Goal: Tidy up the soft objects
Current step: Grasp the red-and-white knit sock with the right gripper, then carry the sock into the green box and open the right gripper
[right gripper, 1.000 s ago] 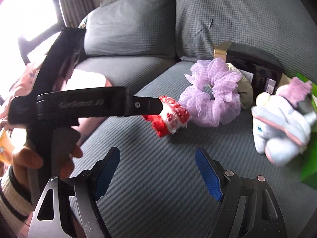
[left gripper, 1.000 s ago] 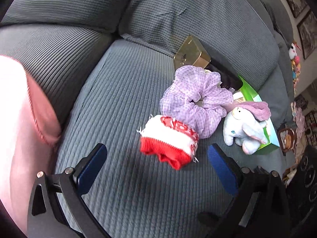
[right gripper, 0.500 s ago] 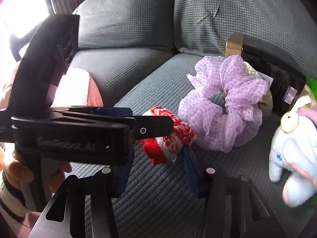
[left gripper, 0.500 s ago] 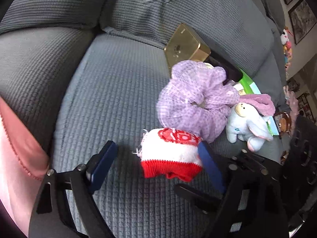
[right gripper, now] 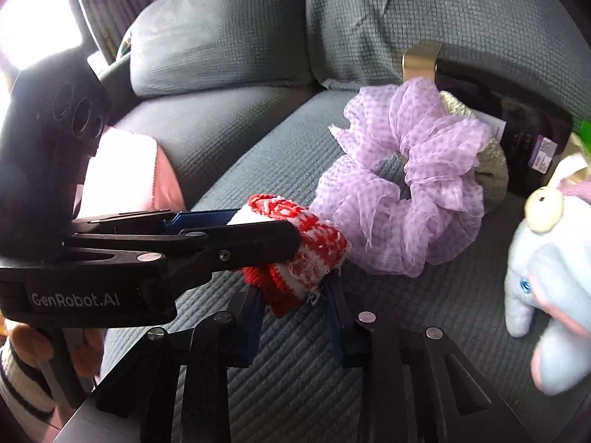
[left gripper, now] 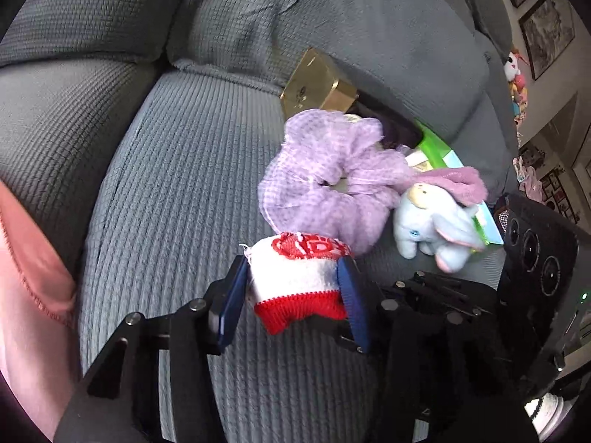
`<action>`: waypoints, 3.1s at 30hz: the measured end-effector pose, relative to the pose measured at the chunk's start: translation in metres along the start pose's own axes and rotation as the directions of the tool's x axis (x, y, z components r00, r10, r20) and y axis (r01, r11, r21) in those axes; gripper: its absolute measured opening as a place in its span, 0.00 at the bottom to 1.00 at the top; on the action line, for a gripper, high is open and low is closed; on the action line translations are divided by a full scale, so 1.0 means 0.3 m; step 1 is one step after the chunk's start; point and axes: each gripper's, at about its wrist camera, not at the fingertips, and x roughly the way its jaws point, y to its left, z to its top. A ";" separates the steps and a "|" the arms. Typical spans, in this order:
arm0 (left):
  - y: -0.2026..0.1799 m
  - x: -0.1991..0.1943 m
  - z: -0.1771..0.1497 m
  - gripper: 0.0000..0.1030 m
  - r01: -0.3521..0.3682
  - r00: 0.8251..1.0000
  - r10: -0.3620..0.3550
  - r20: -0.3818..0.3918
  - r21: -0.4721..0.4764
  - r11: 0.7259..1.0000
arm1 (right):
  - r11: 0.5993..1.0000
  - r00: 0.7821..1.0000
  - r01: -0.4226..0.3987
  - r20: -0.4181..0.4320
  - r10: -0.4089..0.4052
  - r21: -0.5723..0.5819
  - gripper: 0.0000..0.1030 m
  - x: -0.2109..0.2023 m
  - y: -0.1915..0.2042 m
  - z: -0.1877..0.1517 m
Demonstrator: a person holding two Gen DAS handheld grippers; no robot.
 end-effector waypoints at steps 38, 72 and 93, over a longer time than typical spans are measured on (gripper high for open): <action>-0.749 -0.075 -0.104 0.47 -0.059 0.994 0.023 0.103 0.365 0.929 | 0.996 0.937 0.063 0.340 -0.080 0.062 0.30 -0.635 -0.212 -0.265; -1.145 0.354 0.187 0.47 0.133 0.991 -0.130 -0.037 0.452 0.882 | 0.936 0.853 0.231 0.408 -0.326 0.266 0.30 -0.852 -0.734 -0.198; -1.079 0.681 0.284 0.62 0.054 0.981 -0.004 -0.192 0.259 0.964 | 0.871 0.915 0.344 0.085 -0.395 0.350 0.31 -0.606 -0.982 -0.057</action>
